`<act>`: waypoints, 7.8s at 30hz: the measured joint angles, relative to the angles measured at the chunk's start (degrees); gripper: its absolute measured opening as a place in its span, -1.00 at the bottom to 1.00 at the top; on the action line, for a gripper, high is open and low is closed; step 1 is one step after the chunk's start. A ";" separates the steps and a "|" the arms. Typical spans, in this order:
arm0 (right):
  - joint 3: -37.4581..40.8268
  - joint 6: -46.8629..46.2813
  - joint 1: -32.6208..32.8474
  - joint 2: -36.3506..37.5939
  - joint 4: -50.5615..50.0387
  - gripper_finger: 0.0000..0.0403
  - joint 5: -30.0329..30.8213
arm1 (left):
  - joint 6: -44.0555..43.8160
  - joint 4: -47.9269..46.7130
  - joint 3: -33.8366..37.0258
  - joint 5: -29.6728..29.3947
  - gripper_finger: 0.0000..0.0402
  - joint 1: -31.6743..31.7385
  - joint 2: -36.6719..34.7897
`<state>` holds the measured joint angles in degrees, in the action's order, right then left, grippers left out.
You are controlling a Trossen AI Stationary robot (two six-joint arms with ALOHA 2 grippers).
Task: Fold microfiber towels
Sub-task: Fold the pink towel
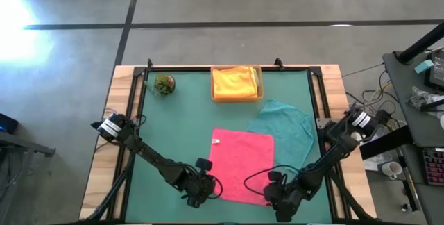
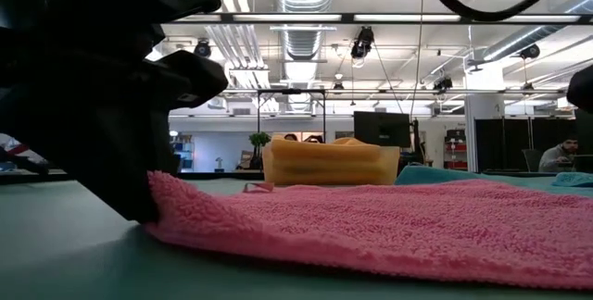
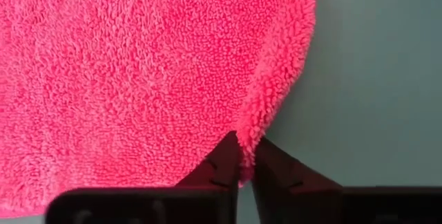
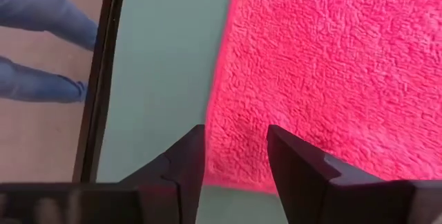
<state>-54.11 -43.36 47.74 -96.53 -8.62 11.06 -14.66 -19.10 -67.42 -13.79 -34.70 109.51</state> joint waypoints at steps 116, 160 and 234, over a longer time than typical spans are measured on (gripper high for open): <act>-11.67 -13.30 -18.17 6.34 -35.56 -0.58 5.26 | -17.61 -29.02 -6.98 4.34 -0.11 13.08 -11.50; 4.96 -15.25 -27.19 7.56 -10.86 -0.96 3.99 | -10.46 -16.92 -3.42 3.94 -0.11 23.24 -5.29; 5.01 -19.49 -17.98 13.90 -12.64 -0.96 -0.47 | -13.89 -45.26 -2.32 3.97 -0.23 15.19 -10.79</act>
<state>-49.10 -62.86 29.76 -82.63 -21.26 10.59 -28.54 -64.36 -69.73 -9.82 -19.51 98.72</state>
